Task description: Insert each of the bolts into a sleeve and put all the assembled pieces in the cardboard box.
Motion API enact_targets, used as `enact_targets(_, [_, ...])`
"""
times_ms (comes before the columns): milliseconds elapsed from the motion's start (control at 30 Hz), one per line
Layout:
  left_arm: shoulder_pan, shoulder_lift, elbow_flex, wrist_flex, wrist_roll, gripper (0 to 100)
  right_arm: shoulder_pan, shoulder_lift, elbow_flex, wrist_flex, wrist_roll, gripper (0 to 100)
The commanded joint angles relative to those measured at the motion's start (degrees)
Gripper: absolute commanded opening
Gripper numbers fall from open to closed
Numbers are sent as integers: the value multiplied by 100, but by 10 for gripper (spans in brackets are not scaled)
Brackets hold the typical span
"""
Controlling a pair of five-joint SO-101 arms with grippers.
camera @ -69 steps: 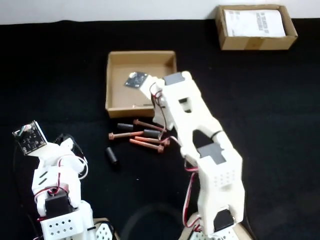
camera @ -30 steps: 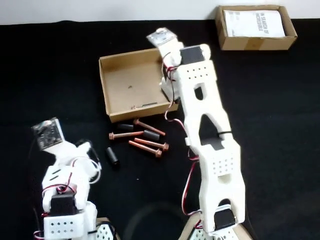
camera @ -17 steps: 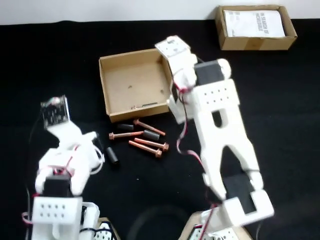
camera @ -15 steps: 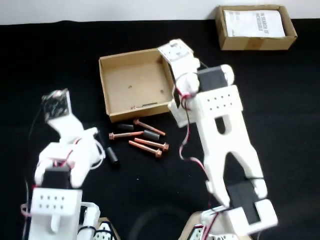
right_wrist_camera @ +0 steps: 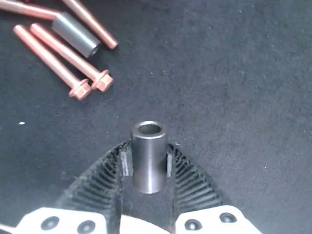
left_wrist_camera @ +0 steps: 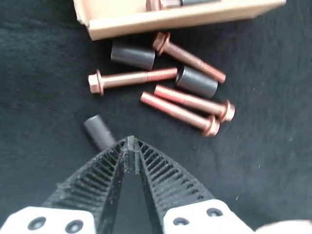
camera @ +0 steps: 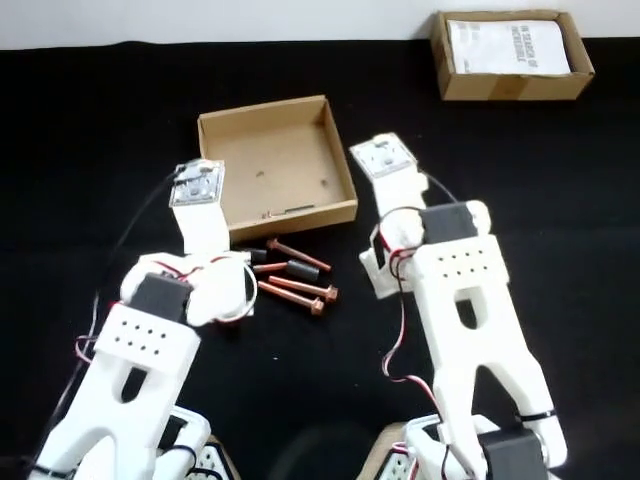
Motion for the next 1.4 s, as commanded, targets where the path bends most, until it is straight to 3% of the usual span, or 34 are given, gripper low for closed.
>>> enact_targets(0, [84,382,-233,-589,536,27,163,-295,136,-163,-9,7])
enact_targets(167, [101,1604,-268,-1688,1266,28,154,-259,171,-163,-9,7])
enact_targets(300, [127,2870,-813,-1873,1881,28,127,-259,171,-347,0,7])
enact_targets(400, [119,3881,-1692,-1591,2171,28,127,-251,180,-365,0,7])
enact_targets(567, [127,5332,-3495,-466,2523,28,119,-242,180,-365,0,7])
enact_targets(833, [444,6536,-5323,985,2593,28,119,277,154,-365,0,7])
enact_targets(1367, [514,6695,-5789,1099,2576,44,127,426,171,-602,9,7])
